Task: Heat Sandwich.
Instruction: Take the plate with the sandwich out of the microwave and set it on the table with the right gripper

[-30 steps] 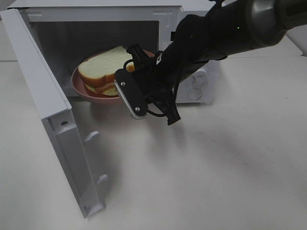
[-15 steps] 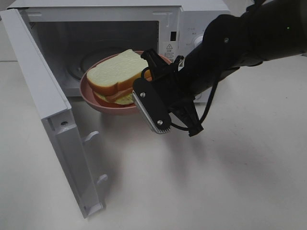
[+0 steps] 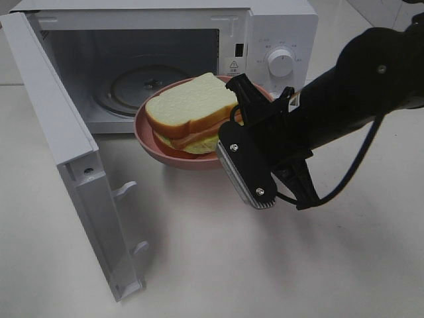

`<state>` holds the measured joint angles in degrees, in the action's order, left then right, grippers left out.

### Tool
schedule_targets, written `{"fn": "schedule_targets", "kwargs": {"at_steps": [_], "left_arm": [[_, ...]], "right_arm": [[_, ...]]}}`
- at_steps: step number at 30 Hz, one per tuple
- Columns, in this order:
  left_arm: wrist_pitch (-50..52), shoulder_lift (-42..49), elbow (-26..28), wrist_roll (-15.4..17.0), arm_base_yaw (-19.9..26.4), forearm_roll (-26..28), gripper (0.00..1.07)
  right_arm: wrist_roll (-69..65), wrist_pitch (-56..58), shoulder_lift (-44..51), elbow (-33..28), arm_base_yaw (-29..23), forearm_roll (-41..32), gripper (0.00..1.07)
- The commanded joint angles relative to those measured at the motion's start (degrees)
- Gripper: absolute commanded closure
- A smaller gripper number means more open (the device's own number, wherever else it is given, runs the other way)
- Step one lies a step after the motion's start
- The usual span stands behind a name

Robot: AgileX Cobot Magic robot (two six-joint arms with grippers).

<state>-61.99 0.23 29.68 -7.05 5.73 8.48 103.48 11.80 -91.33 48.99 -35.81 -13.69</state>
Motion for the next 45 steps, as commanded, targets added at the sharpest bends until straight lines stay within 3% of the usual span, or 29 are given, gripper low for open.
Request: {"fn": "schedule_targets", "kwargs": {"at_steps": [1,15,34,45], "left_arm": [[0.46,1.20,-0.06,0.23,-0.34,-0.11,0.07],[0.46,1.20,-0.06,0.23,-0.34,-0.11,0.07],[0.46,1.20,-0.06,0.23,-0.34,-0.11,0.07],[0.46,1.20,-0.06,0.23,-0.34,-0.11,0.07]], "right_arm": [[-0.46,-2.12,3.15,-2.41,0.34,-0.57,1.07],[-3.32,-2.35,14.27,-13.24,0.34,-0.57,1.07],[-6.47,0.06,29.28,-22.17,0.34,0.11,1.07],[-15.58,6.19,37.24,-23.15,0.34,8.54,1.07]]}}
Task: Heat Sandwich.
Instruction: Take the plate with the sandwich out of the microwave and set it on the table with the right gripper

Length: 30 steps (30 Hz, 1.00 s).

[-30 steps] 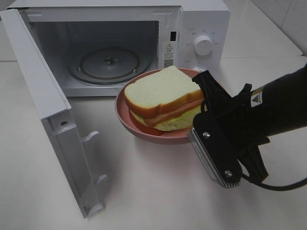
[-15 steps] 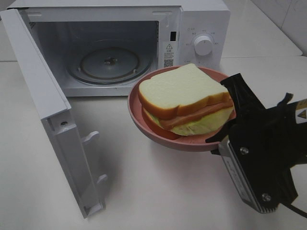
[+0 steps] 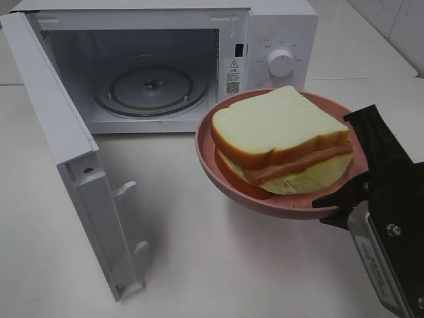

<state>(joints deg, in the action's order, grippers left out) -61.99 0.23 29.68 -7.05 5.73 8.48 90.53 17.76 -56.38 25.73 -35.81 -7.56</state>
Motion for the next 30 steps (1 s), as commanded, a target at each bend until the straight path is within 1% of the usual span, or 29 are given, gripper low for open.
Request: {"fn": "schedule_targets", "kwargs": {"at_steps": [1,2,4,6,7,9,10,11,12,14,15,16,19,20,21,24,30], "left_arm": [[0.46,1.20,-0.06,0.23,-0.34,-0.11,0.07],[0.46,1.20,-0.06,0.29,-0.34,-0.11,0.07],[0.46,1.20,-0.06,0.29,-0.34,-0.11,0.07],[0.46,1.20,-0.06,0.29,-0.34,-0.11,0.07],[0.46,1.20,-0.06,0.29,-0.34,-0.11,0.07],[0.46,1.20,-0.06,0.29,-0.34,-0.11,0.07],[0.46,1.20,-0.06,0.29,-0.34,-0.11,0.07],[0.46,1.20,-0.06,0.29,-0.34,-0.11,0.07],[0.46,1.20,-0.06,0.29,-0.34,-0.11,0.07],[0.46,1.20,-0.06,0.29,-0.34,-0.11,0.07],[0.46,1.20,-0.06,0.29,-0.34,-0.11,0.07],[0.46,1.20,-0.06,0.29,-0.34,-0.11,0.07],[0.46,1.20,-0.06,0.29,-0.34,-0.11,0.07],[0.46,1.20,-0.06,0.29,-0.34,-0.11,0.07],[0.46,1.20,-0.06,0.29,-0.34,-0.11,0.07],[0.46,1.20,-0.06,0.29,-0.34,-0.11,0.07],[0.46,1.20,-0.06,0.29,-0.34,-0.11,0.07]], "right_arm": [[-3.61,0.97,2.98,0.11,0.34,3.32,1.07],[-5.79,2.23,4.07,0.11,0.34,5.33,1.07],[-6.82,2.81,4.53,0.11,0.34,6.19,1.07],[-9.91,3.32,5.61,0.11,0.34,8.77,1.07],[-14.27,3.38,6.47,0.11,0.34,11.63,1.06],[-16.62,3.50,6.70,0.11,0.34,12.83,1.06],[-18.91,3.67,6.88,0.11,0.34,14.50,1.06],[-22.75,4.41,7.05,0.11,0.34,17.76,1.06],[-22.75,4.41,7.05,0.11,0.34,17.76,1.06],[-26.41,5.16,7.05,0.11,0.34,21.49,1.06],[-29.97,5.61,7.05,0.11,0.34,24.98,1.06],[-29.97,5.61,7.05,0.11,0.34,24.98,1.06],[-36.21,6.13,7.05,0.11,0.34,28.71,1.06],[-39.76,6.30,7.05,0.11,0.34,31.00,1.06],[-39.76,6.30,7.05,0.11,0.34,31.00,1.06],[-45.66,8.31,7.05,0.11,0.34,35.41,1.06],[-52.94,11.23,7.05,0.11,0.34,39.71,1.06]]}}
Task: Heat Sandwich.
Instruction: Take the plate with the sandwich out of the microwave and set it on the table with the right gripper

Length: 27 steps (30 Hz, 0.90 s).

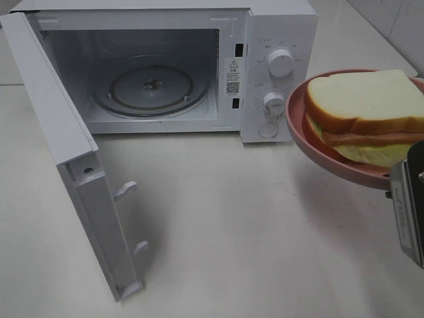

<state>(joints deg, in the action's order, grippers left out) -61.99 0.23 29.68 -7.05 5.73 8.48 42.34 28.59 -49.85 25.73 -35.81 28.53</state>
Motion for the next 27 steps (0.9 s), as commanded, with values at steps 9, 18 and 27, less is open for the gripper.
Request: {"fn": "schedule_targets", "kwargs": {"at_steps": [9,18,27], "left_arm": [[0.46,1.20,-0.06,0.29,-0.34,-0.11,0.07],[0.46,1.20,-0.06,0.29,-0.34,-0.11,0.07],[0.46,1.20,-0.06,0.29,-0.34,-0.11,0.07]], "right_arm": [[-15.24,5.61,0.52,0.11,0.34,7.28,1.06],[-26.59,10.49,0.52,0.11,0.34,11.75,1.06],[-38.67,16.10,0.52,0.11,0.34,16.67,1.06]]}}
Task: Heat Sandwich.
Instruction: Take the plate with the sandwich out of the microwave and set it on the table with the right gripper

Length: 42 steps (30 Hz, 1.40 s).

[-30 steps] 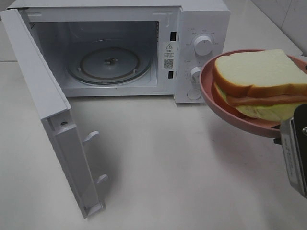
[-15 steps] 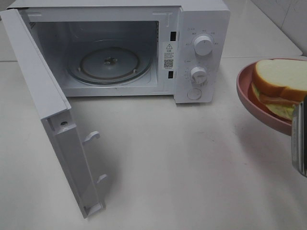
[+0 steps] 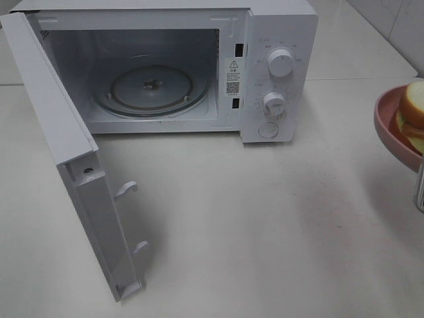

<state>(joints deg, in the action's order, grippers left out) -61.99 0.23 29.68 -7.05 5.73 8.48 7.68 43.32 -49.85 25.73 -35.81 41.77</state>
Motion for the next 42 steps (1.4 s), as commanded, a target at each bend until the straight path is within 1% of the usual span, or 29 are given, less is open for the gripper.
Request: {"fn": "schedule_targets", "kwargs": {"at_steps": [1,4,8,11,13,22,28,34,36,39,41,42], "left_arm": [[0.46,1.20,-0.06,0.29,-0.34,-0.11,0.07],[0.46,1.20,-0.06,0.29,-0.34,-0.11,0.07],[0.46,1.20,-0.06,0.29,-0.34,-0.11,0.07],[0.46,1.20,-0.06,0.29,-0.34,-0.11,0.07],[0.46,1.20,-0.06,0.29,-0.34,-0.11,0.07],[0.46,1.20,-0.06,0.29,-0.34,-0.11,0.07],[0.46,1.20,-0.06,0.29,-0.34,-0.11,0.07],[0.46,1.20,-0.06,0.29,-0.34,-0.11,0.07],[0.46,1.20,-0.06,0.29,-0.34,-0.11,0.07],[0.46,1.20,-0.06,0.29,-0.34,-0.11,0.07],[0.46,1.20,-0.06,0.29,-0.34,-0.11,0.07],[0.46,1.20,-0.06,0.29,-0.34,-0.11,0.07]], "right_arm": [[-5.56,1.78,0.52,0.11,0.34,3.72,1.06],[-8.94,2.98,0.46,0.11,0.34,4.81,1.06],[-17.02,7.62,-2.64,0.11,0.34,8.25,1.06],[-19.88,8.48,-4.13,0.11,0.34,9.11,1.05],[-23.38,8.48,-6.65,0.11,0.34,9.57,1.05],[-29.68,7.28,-13.01,0.29,0.34,9.63,1.05],[-36.67,7.33,-18.05,2.35,0.34,10.03,1.05],[-47.33,7.56,-26.01,4.35,0.34,10.49,1.03],[-48.93,7.56,-26.99,4.70,0.34,10.49,1.03],[-54.03,7.51,-31.91,5.96,0.34,10.54,1.03],[-54.89,7.51,-32.89,6.25,0.34,10.54,1.03],[-56.78,7.51,-35.24,6.88,0.34,10.60,1.03]]}}
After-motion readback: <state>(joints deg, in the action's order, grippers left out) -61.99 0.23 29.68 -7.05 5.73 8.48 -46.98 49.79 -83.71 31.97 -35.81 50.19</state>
